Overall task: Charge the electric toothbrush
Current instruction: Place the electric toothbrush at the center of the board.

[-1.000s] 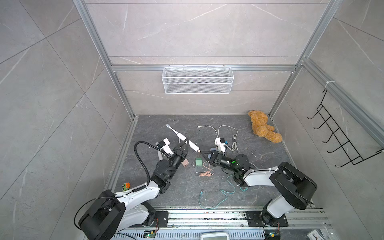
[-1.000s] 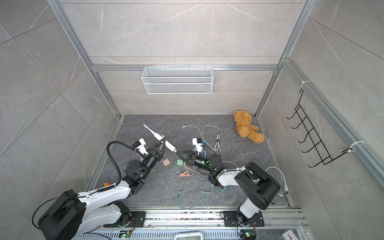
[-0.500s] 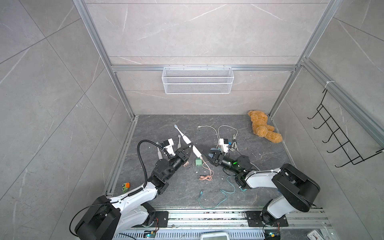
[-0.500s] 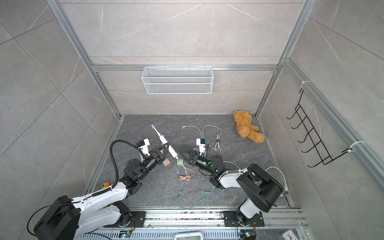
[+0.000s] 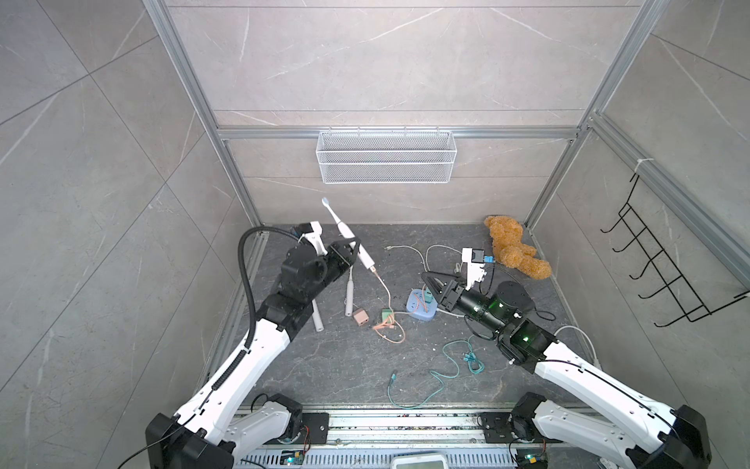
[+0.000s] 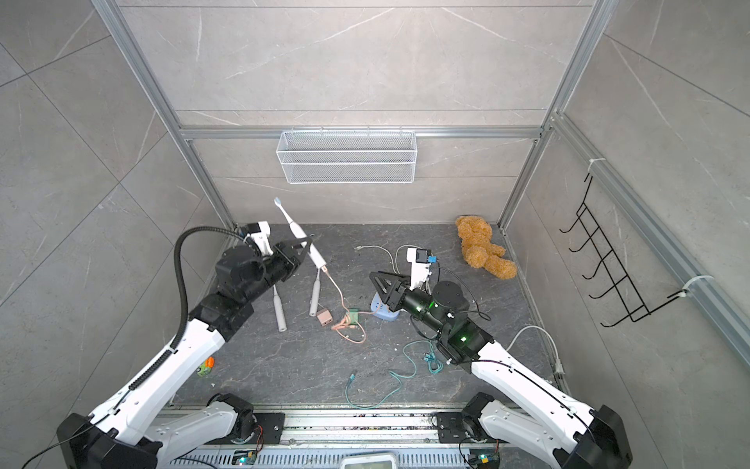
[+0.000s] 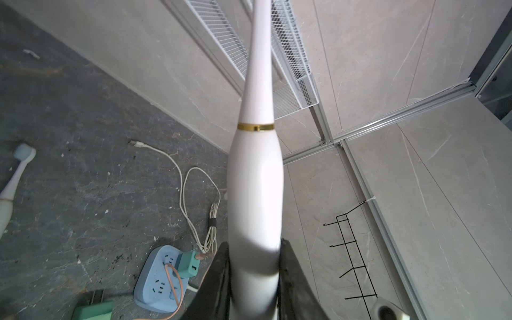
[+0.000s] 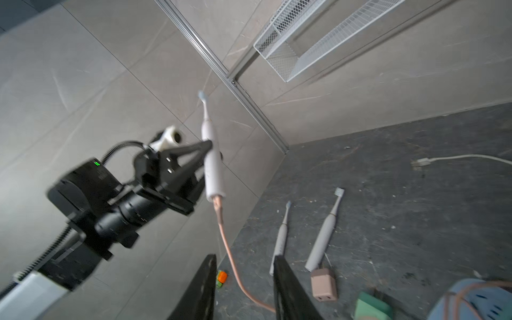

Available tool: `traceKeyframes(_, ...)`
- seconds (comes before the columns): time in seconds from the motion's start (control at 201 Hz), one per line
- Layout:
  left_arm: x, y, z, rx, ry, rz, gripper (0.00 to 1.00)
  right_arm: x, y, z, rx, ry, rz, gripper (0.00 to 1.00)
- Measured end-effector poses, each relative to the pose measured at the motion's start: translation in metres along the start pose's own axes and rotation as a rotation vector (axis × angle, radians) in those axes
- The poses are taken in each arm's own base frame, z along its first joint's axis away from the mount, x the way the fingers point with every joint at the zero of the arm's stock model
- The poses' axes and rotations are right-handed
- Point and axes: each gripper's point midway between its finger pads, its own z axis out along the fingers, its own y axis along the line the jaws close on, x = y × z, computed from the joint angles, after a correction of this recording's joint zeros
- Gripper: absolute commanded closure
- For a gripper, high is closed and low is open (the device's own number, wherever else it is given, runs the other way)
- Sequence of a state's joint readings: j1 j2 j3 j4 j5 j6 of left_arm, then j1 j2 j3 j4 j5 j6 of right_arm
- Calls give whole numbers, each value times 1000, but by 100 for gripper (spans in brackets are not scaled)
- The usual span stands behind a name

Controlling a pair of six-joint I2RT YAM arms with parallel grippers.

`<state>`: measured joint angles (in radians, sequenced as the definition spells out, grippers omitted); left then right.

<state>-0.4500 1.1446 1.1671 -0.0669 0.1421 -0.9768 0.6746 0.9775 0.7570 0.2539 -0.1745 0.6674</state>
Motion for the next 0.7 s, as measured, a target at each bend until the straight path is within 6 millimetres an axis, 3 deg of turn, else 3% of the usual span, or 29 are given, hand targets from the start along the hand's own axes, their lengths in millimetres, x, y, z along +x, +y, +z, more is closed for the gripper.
traceKeyframes(0.08, -24, -31, 9, 8, 8, 43, 100, 11, -15, -1, 77, 57, -47, 63)
traceKeyframes(0.184, -51, -58, 24, 2, 22, 93, 100, 27, -31, -5, 152, 127, -89, 63)
traceKeyframes(0.279, -74, -67, 45, -22, 31, 133, 100, 35, -40, -10, 192, 167, -117, 63)
traceKeyframes(0.343, -87, -62, 61, -49, 41, 149, 100, 37, -43, -14, 210, 182, -134, 63)
traceKeyframes(0.513, -109, -17, 110, -164, 83, 185, 100, 32, -43, -24, 236, 184, -173, 62)
traceKeyframes(0.602, -115, 22, 139, -232, 111, 183, 100, 29, -42, -28, 246, 183, -190, 62)
traceKeyframes(0.702, -104, 74, 164, -317, 171, 157, 100, 27, -42, -32, 255, 181, -207, 62)
